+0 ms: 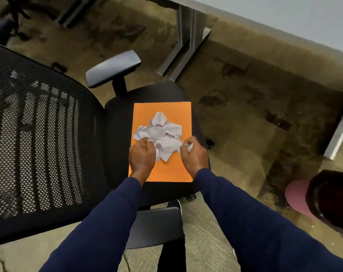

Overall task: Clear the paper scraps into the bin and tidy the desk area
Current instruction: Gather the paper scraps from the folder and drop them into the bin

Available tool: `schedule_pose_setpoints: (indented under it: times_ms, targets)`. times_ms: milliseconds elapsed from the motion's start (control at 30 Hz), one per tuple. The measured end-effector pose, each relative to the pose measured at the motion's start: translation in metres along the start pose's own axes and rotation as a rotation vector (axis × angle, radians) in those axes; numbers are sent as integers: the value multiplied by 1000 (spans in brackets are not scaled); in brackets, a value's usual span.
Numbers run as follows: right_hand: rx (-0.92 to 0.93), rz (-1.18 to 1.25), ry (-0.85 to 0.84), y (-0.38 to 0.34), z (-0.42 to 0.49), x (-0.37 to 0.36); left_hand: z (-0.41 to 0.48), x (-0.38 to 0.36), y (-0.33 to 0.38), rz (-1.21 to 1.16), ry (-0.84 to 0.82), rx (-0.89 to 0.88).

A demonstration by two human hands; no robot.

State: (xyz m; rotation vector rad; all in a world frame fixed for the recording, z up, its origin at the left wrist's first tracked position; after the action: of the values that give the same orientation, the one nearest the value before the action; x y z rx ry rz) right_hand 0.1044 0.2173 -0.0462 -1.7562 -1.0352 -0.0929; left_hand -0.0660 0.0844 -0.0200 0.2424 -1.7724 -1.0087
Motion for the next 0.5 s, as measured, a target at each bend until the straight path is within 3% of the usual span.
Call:
schedule_pose_setpoints:
  times_ms: [267,500]
  targets:
    - [-130,220,123,44,17,83,-21,-96,84,-63,-32,-21]
    - [-201,231,269,117,33,189,-58,-207,165,-103,-156,-131]
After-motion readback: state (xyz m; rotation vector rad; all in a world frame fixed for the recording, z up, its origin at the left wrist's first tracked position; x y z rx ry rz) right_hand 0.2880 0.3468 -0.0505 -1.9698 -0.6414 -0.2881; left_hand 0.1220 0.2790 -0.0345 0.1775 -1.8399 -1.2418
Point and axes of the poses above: each hand's wrist, its own z-axis towards the middle knuckle, its own x-axis out of the back of the hand, y = z × x, the point moved 9 cm from there along z, towards the middle knuckle, and after that the axes turned 5 degrees about -x, right-handed, at the moved point
